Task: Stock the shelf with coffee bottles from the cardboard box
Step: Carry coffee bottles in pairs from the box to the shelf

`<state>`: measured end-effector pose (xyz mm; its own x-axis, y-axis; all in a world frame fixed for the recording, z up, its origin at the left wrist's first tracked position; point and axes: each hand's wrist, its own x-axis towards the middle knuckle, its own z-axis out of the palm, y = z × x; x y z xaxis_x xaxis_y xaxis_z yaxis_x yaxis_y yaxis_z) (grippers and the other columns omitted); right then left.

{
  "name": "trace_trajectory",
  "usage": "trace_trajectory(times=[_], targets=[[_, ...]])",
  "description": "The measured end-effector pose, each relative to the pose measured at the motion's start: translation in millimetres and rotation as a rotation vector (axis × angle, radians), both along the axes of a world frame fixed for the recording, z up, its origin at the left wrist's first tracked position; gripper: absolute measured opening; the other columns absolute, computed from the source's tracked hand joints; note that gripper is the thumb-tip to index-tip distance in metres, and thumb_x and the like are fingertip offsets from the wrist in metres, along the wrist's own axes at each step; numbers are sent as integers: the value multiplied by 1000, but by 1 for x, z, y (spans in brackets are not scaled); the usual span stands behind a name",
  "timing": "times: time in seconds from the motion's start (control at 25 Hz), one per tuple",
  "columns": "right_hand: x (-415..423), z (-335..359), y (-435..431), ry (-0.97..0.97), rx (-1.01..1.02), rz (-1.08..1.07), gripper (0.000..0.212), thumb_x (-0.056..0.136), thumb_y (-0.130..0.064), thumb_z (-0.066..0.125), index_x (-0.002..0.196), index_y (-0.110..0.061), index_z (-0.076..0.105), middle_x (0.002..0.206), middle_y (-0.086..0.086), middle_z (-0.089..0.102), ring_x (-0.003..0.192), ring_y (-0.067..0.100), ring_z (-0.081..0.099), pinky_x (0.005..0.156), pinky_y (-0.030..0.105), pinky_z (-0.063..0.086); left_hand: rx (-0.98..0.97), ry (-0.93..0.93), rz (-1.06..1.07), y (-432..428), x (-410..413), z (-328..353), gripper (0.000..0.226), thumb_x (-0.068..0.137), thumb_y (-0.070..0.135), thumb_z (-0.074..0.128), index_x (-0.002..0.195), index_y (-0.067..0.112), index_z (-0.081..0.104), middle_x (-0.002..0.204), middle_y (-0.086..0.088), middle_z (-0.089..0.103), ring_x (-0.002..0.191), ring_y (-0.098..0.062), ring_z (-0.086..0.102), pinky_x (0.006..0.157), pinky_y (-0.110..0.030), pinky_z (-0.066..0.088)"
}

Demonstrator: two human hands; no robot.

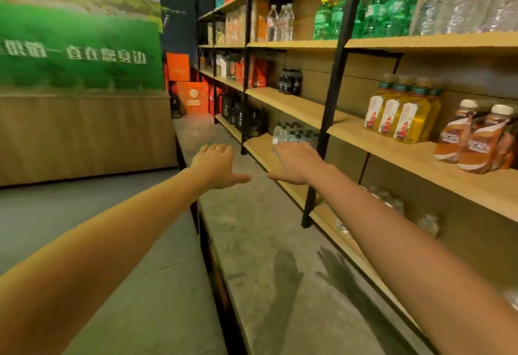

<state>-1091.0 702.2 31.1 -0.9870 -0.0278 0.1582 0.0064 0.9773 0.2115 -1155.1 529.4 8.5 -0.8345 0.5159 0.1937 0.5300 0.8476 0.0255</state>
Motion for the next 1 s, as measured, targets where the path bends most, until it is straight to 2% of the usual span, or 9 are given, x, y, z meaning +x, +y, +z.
trace_trajectory(times=[0.12, 0.2, 0.6, 0.8, 1.0], targets=[[-51, 0, -90, 0, 11, 144, 70, 85, -56, 53, 137, -11, 39, 142, 10, 43, 129, 30, 42, 106, 45, 33, 36, -28, 132, -99, -24, -4, 84, 80, 63, 53, 139, 6, 32, 143, -13, 39, 130, -32, 40, 104, -44, 37], [-81, -1, -159, -8, -24, 238, 71, 87, -52, 53, 142, -10, 32, 148, 10, 36, 135, 30, 37, 110, 45, 29, 29, -13, 227, -172, -38, -6, 79, 80, 62, 55, 132, 6, 37, 137, -12, 44, 124, -32, 45, 98, -42, 40], [-188, -8, -505, -50, -101, 587, 72, 91, -48, 50, 147, -11, 23, 152, 8, 34, 138, 29, 33, 115, 46, 21, -63, 12, 654, -515, -68, 5, 87, 82, 62, 51, 144, 7, 25, 150, -10, 31, 136, -27, 34, 109, -41, 33], [-215, -7, -648, -49, -83, 802, 72, 91, -49, 49, 147, -11, 24, 152, 8, 34, 139, 28, 33, 116, 46, 22, -29, -4, 824, -638, -62, 5, 89, 83, 59, 52, 146, 6, 20, 152, -11, 28, 138, -29, 31, 110, -42, 31], [-252, -20, -760, -75, -73, 970, 72, 91, -49, 50, 147, -11, 24, 153, 8, 33, 140, 27, 32, 116, 46, 22, -16, -19, 1009, -729, -72, -9, 84, 82, 61, 52, 144, 10, 25, 149, -10, 33, 134, -29, 36, 105, -42, 34]])
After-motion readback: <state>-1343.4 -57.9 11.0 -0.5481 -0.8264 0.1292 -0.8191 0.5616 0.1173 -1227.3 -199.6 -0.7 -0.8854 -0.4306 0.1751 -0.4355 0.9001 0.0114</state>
